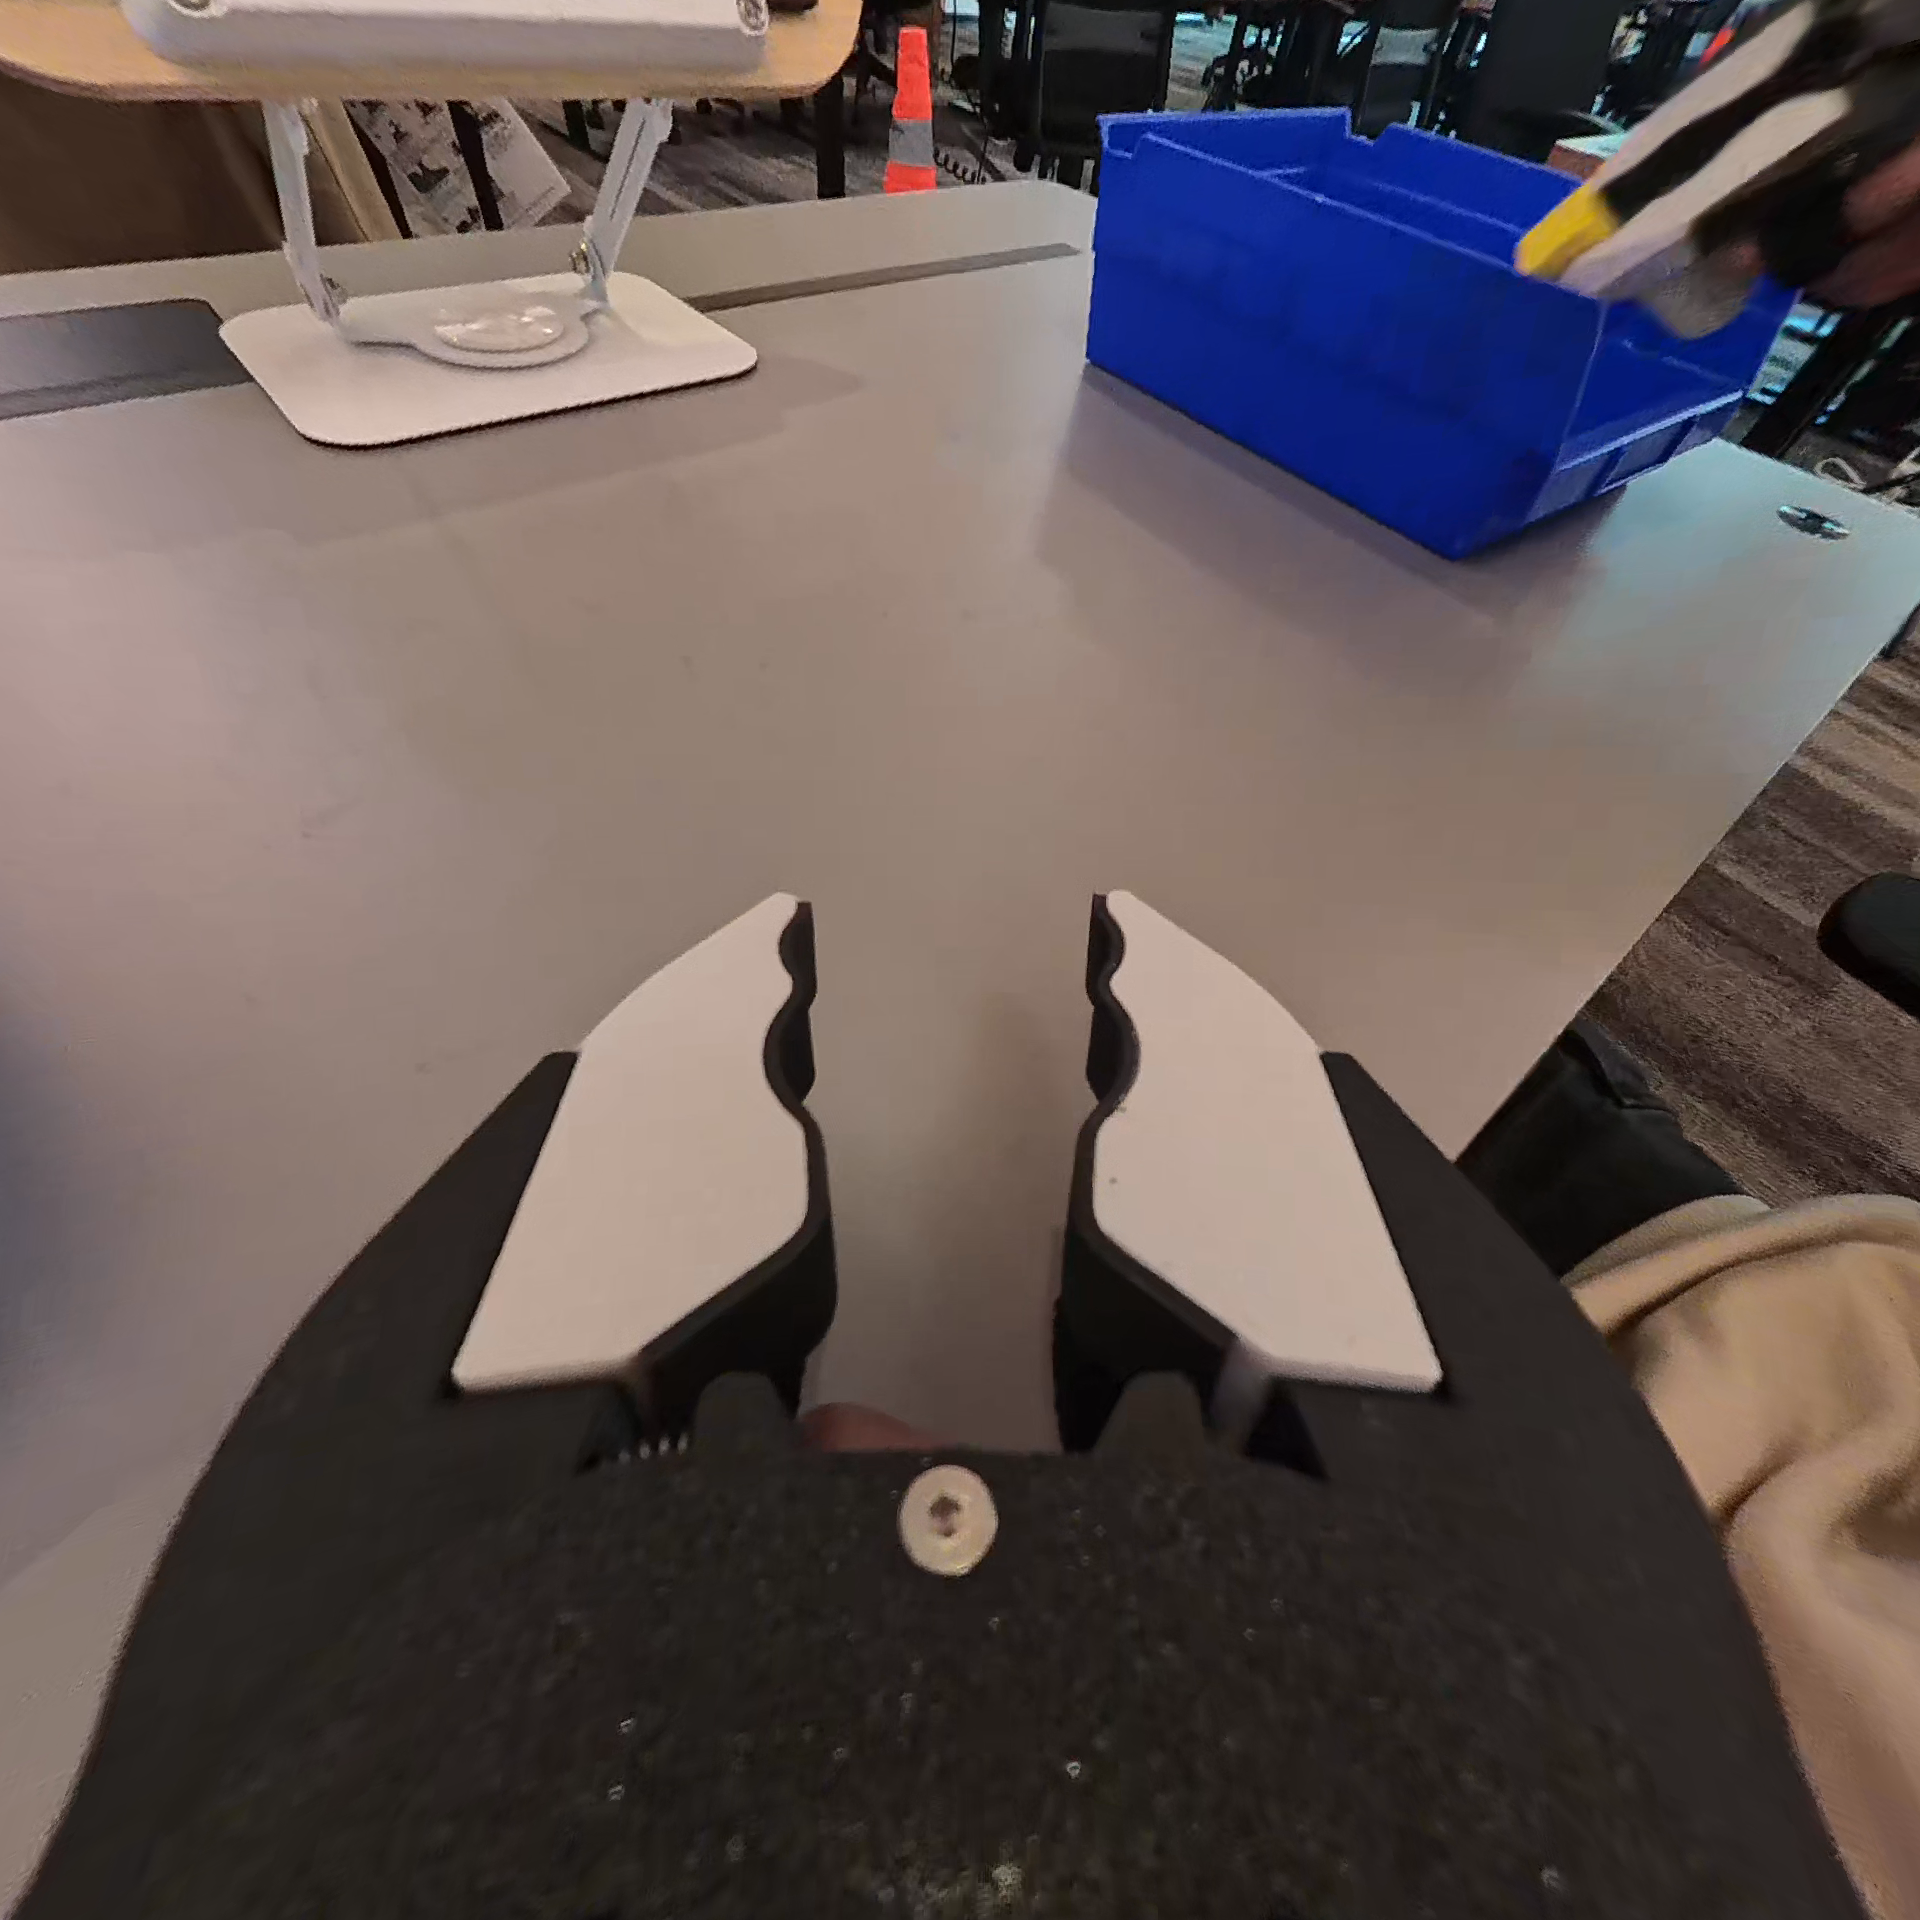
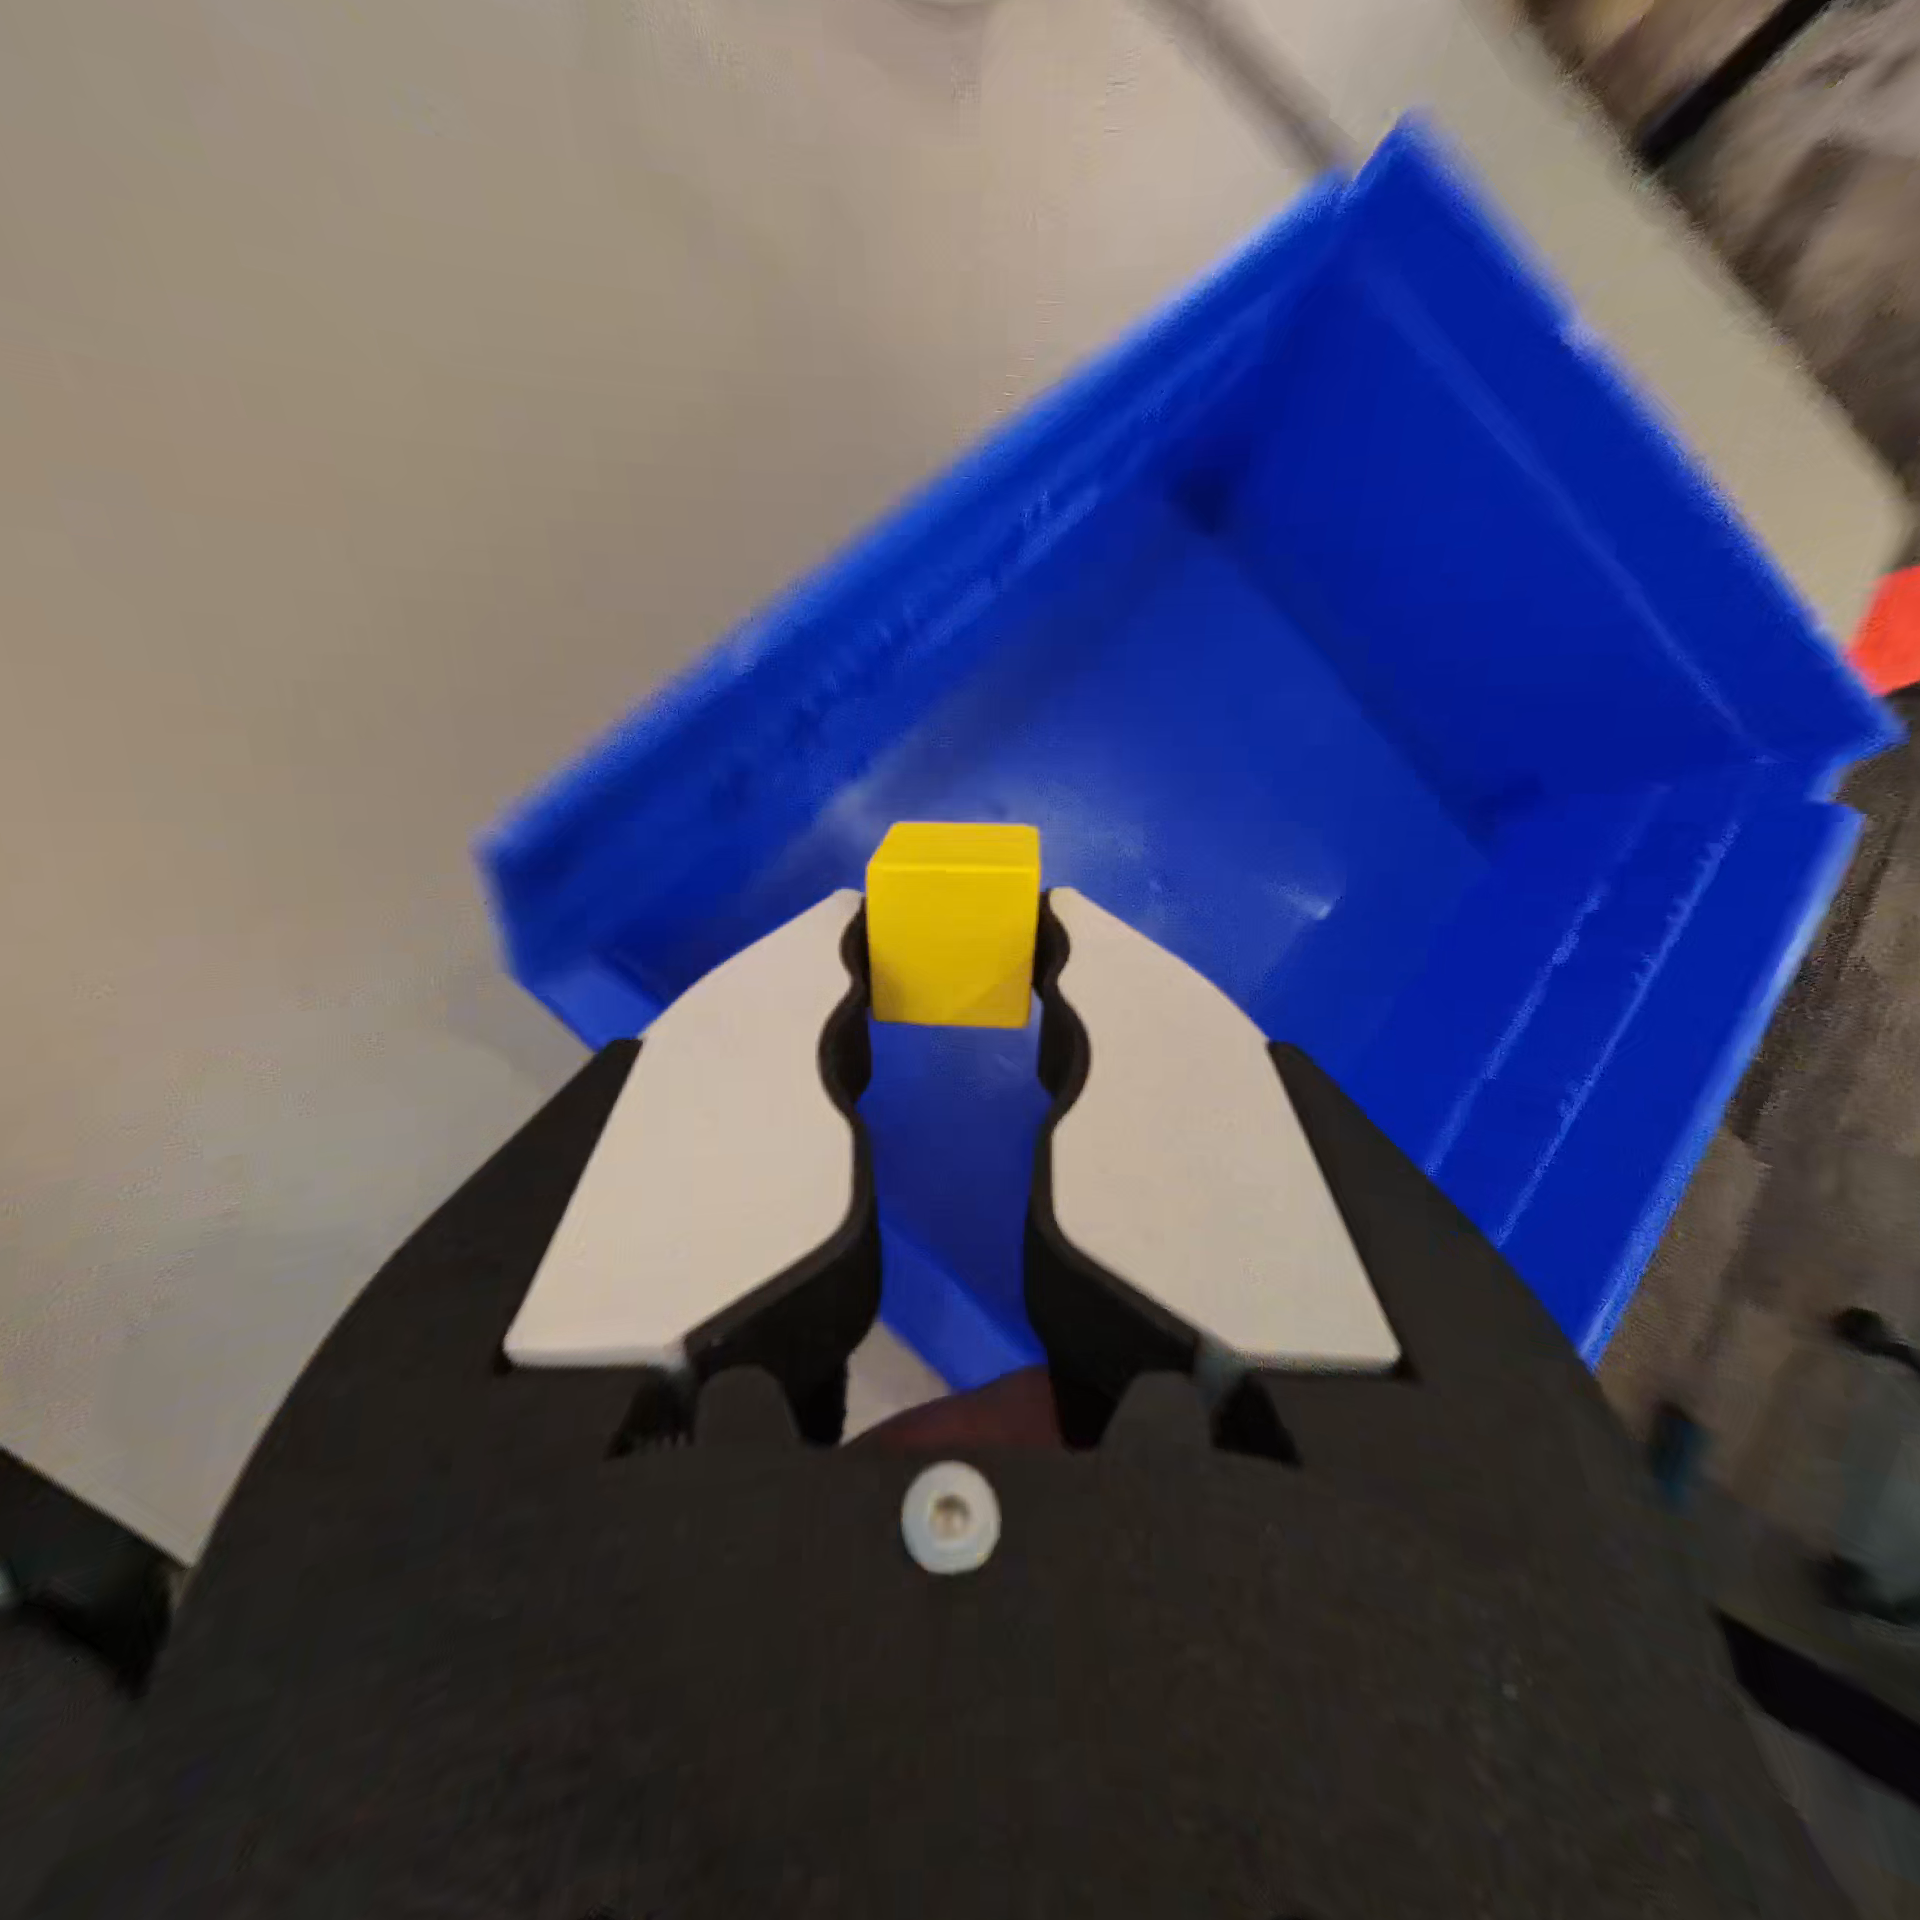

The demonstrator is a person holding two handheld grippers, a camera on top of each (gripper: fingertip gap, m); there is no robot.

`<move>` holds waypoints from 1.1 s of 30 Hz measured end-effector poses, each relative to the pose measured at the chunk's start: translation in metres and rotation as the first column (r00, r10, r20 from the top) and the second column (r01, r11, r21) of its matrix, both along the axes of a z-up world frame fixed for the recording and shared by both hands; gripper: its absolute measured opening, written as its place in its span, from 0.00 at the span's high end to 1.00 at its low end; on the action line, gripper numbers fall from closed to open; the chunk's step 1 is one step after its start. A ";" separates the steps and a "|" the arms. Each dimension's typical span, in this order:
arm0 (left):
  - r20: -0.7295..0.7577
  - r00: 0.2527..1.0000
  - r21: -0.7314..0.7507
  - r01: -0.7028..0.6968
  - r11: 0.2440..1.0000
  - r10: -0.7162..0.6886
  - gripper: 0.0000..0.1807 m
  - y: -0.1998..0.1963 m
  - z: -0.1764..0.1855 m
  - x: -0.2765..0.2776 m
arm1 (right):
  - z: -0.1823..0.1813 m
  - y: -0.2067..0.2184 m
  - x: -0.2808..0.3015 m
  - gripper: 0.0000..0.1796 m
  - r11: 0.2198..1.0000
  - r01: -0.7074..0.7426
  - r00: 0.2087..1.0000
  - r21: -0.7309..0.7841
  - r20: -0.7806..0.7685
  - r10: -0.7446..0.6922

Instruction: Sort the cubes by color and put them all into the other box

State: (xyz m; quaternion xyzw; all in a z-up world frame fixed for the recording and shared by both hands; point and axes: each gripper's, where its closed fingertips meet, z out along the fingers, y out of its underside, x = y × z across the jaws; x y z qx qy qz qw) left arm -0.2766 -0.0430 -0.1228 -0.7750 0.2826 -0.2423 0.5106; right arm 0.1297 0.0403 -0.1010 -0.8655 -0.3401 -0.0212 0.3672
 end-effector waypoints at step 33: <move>-0.010 0.976 0.026 -0.217 0.976 0.218 0.70 0.016 0.011 -0.041 | 0.047 -0.085 -0.163 0.72 0.938 0.108 0.674 0.329 -0.718 0.174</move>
